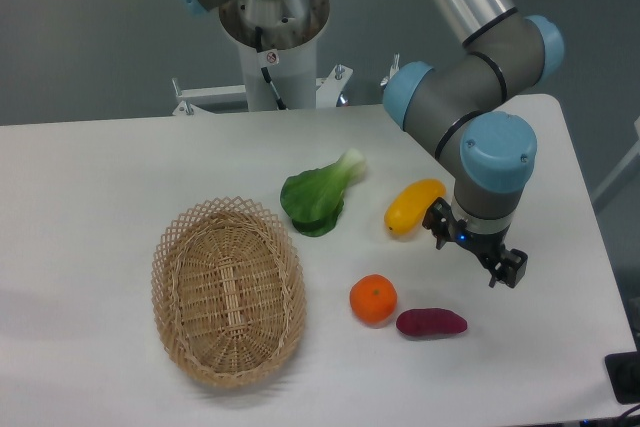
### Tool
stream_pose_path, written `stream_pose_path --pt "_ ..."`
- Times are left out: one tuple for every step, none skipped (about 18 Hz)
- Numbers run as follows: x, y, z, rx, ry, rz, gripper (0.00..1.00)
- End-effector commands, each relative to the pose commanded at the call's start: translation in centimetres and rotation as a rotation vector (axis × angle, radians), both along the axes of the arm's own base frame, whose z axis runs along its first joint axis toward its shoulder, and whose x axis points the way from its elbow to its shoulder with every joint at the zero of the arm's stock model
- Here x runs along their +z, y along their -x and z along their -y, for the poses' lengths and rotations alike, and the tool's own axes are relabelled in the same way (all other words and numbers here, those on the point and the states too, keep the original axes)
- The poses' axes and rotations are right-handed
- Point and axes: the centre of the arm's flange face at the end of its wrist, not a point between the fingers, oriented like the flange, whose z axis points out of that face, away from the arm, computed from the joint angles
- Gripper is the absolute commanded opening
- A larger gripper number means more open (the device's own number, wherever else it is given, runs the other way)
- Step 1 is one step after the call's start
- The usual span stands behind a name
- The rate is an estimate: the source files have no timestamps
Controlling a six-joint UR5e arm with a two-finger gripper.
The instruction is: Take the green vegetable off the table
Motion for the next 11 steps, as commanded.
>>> stream_pose_path --pt "0.00 0.00 0.00 0.000 0.000 0.000 1.00" --pt "-0.07 0.11 0.18 0.003 0.001 0.001 1.00" --pt "-0.07 0.25 0.33 0.005 0.001 0.001 1.00" --pt "-0.05 0.34 0.42 0.005 0.002 -0.001 1.00" --pt "-0.05 0.34 0.42 0.003 0.002 -0.001 1.00" --pt "0.02 0.30 0.32 0.002 0.001 -0.002 1.00" --pt "0.07 0.37 0.35 0.004 -0.003 0.000 1.00" --pt "0.21 0.40 0.26 0.004 -0.010 0.001 1.00" --pt "0.21 0.41 0.27 0.004 -0.009 0.000 1.00" --pt "-0.05 0.49 0.47 0.007 -0.005 0.005 1.00" --pt "-0.34 0.44 0.62 0.010 -0.002 0.010 1.00"
